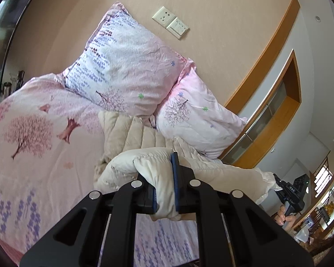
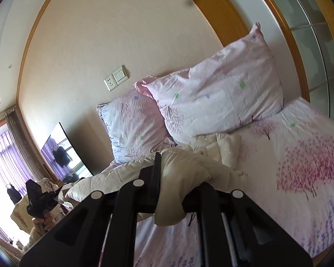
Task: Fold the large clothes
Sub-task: 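Grasp the coat hem with both grippers and lift it toward the collar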
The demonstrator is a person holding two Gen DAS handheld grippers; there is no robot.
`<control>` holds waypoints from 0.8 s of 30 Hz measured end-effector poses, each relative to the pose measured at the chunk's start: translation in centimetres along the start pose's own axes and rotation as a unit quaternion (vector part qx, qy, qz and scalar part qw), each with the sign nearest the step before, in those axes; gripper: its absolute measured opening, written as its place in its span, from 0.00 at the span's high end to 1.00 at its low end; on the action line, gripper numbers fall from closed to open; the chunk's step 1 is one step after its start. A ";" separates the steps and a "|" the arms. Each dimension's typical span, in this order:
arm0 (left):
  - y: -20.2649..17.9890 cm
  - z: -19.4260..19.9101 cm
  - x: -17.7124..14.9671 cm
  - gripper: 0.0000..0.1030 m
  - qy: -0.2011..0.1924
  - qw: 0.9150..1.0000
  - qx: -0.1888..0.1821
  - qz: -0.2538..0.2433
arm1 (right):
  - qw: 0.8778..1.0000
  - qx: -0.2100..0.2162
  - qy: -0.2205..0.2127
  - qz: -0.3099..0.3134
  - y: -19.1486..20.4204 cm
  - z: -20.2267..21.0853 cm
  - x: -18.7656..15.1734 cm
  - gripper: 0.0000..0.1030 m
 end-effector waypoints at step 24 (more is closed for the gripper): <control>-0.2 -12.5 11.1 0.91 -0.023 0.997 0.065 -0.041 | 0.990 -0.103 -0.064 0.067 0.0 -13.6 8.1 0.90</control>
Point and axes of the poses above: each gripper's, at about its wrist camera, not at the fingertips, and z roughly against the way its jaws point, y to its left, x to its top, the point moved 1 cm from there along -z, roughly the way its jaws point, and after that the axes turned 3 degrees about z, right-handed, at the moved point
